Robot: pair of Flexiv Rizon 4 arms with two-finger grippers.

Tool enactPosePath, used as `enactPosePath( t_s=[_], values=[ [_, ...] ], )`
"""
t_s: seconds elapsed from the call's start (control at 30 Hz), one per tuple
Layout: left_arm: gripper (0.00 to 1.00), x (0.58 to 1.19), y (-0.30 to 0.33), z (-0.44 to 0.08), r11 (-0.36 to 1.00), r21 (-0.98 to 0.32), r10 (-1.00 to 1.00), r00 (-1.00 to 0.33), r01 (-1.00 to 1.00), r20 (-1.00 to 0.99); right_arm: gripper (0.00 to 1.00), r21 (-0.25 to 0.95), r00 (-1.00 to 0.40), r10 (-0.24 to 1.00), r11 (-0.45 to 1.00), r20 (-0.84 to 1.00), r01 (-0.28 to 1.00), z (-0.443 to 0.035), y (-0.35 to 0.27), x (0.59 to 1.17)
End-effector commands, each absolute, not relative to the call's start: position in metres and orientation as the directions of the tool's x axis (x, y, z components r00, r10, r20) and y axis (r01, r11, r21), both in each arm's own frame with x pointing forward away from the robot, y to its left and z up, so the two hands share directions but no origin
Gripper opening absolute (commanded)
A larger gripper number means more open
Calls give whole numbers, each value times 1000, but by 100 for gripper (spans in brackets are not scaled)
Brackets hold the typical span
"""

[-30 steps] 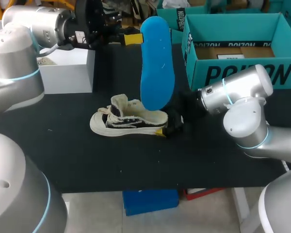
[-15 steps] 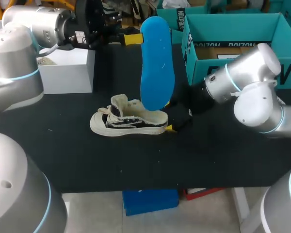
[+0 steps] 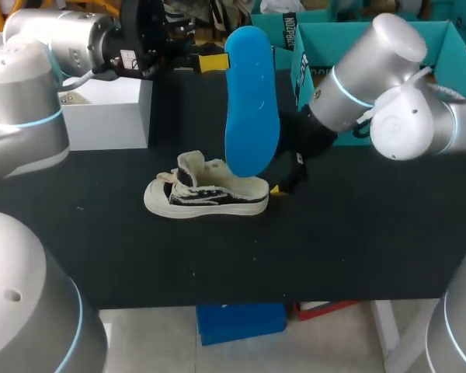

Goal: Take the shoe out of the shoebox, open the shoe tongue, remove and reinsert the insole, then place the shoe into the shoebox

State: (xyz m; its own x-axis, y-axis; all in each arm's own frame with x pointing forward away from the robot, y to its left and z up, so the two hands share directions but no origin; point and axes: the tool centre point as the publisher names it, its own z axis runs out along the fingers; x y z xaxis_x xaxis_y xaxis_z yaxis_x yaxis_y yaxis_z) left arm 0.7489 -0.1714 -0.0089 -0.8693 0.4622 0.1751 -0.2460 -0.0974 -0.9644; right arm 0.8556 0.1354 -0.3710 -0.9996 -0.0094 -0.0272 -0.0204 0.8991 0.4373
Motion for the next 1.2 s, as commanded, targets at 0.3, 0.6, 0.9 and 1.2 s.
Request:
enactPosePath(
  t_s=[0.3,0.6,0.9,1.2],
  values=[
    [0,748,-172,-10,-98,-965,462,-870,-245,174,100,107,-1000,-13,994,-26,-16,-357,145,857],
    [0,748,-172,-10,-98,-965,462,-870,-245,174,100,81,-999,-32,996,-23,-34,-351,155,863],
    [0,748,-172,-10,-98,-965,462,-870,-245,174,100,94,-999,-36,995,-24,-38,-350,166,865],
    [0,748,-172,-10,-98,-965,462,-870,-245,174,100,114,-999,-44,992,-21,-47,-353,175,867]
  ],
)
